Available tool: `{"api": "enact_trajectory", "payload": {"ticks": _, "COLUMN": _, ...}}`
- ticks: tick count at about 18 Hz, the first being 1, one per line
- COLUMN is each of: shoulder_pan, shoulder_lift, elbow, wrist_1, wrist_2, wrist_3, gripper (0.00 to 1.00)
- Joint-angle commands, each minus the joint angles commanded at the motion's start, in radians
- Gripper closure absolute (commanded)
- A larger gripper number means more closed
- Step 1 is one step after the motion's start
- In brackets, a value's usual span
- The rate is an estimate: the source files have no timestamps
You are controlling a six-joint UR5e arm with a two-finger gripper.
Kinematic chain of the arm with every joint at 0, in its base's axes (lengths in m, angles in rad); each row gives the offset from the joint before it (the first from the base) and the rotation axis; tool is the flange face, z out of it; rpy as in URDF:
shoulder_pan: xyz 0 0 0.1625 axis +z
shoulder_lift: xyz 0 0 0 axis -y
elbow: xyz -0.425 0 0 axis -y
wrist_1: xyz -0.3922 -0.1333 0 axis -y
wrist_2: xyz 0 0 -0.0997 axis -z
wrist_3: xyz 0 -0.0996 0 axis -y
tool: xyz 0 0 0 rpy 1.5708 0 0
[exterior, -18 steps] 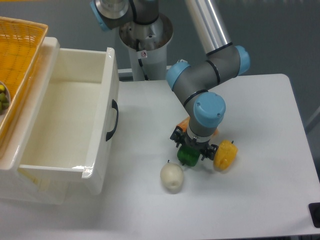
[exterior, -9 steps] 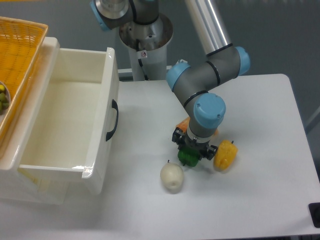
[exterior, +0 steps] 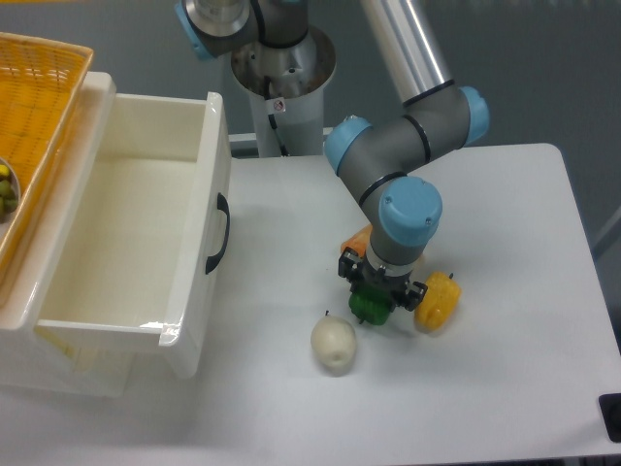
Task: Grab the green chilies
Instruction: 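Lift the green bell pepper up off the table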
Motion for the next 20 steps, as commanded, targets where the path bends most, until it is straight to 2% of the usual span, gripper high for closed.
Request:
{"api": "enact_trajectory", "payload": {"ticks": 2, "shoulder_pan": 0.008, "shoulder_lift": 0.021, "elbow": 0.011, "wrist_1": -0.037, "wrist_2": 0.0, "wrist_3": 0.0, "gripper": 0.72}}
{"api": "enact_trajectory", "payload": {"ticks": 6, "shoulder_pan": 0.025, "shoulder_lift": 0.061, "elbow": 0.074, "wrist_1": -0.193, "wrist_2": 0.0, "wrist_3": 0.0, "gripper": 0.72}}
{"api": "enact_trajectory", "payload": {"ticks": 8, "shoulder_pan": 0.026, "shoulder_lift": 0.089, "elbow": 0.084, "wrist_1": -0.241, "wrist_2": -0.002, "wrist_3": 0.0, "gripper": 0.72}}
{"api": "enact_trajectory", "payload": {"ticks": 16, "shoulder_pan": 0.022, "shoulder_lift": 0.195, "elbow": 0.086, "wrist_1": -0.331, "wrist_2": -0.011, "wrist_3": -0.012, "gripper": 0.72}}
{"api": "enact_trajectory", "payload": {"ticks": 20, "shoulder_pan": 0.02, "shoulder_lift": 0.244, "elbow": 0.086, "wrist_1": -0.351, "wrist_2": -0.072, "wrist_3": -0.104, "gripper": 0.72}}
